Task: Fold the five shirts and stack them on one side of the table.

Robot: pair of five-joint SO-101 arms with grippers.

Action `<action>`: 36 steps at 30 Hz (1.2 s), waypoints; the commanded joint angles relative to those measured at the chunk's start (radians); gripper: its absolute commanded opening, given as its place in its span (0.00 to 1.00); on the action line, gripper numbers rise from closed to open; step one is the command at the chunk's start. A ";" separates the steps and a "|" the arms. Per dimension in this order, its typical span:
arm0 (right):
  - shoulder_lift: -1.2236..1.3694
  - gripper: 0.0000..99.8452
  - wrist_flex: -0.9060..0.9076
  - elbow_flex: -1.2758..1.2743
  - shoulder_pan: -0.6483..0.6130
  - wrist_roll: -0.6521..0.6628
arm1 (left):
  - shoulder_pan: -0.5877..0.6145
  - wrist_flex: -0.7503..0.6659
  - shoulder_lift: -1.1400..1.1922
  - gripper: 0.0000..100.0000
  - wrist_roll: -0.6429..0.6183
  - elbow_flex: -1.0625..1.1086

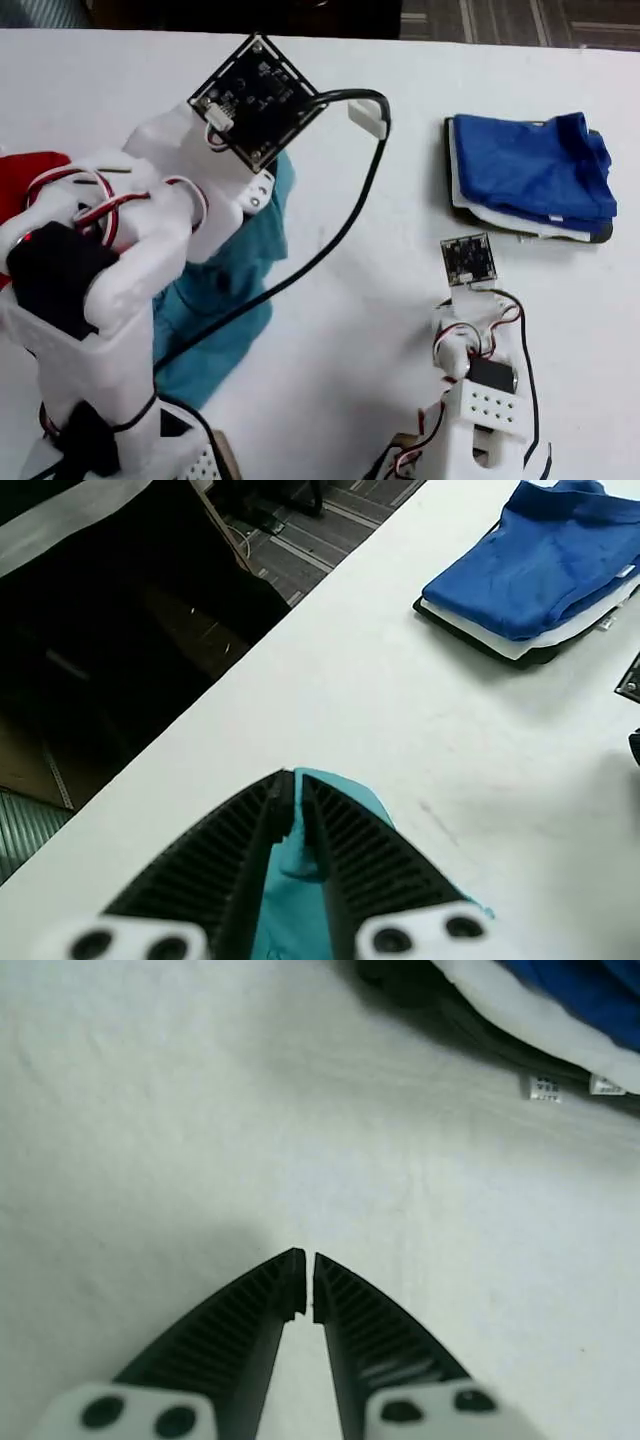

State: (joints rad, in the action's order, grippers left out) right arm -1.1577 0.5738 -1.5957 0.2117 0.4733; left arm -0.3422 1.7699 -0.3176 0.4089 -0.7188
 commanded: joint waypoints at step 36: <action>-0.010 0.02 0.312 0.379 -0.085 -0.008 | 1.126 -0.149 -0.026 0.24 0.183 0.539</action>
State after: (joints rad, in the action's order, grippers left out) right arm -1.1577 0.7472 -1.4131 0.1765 0.4733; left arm 0.6613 1.6978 -0.3299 0.5639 -0.2923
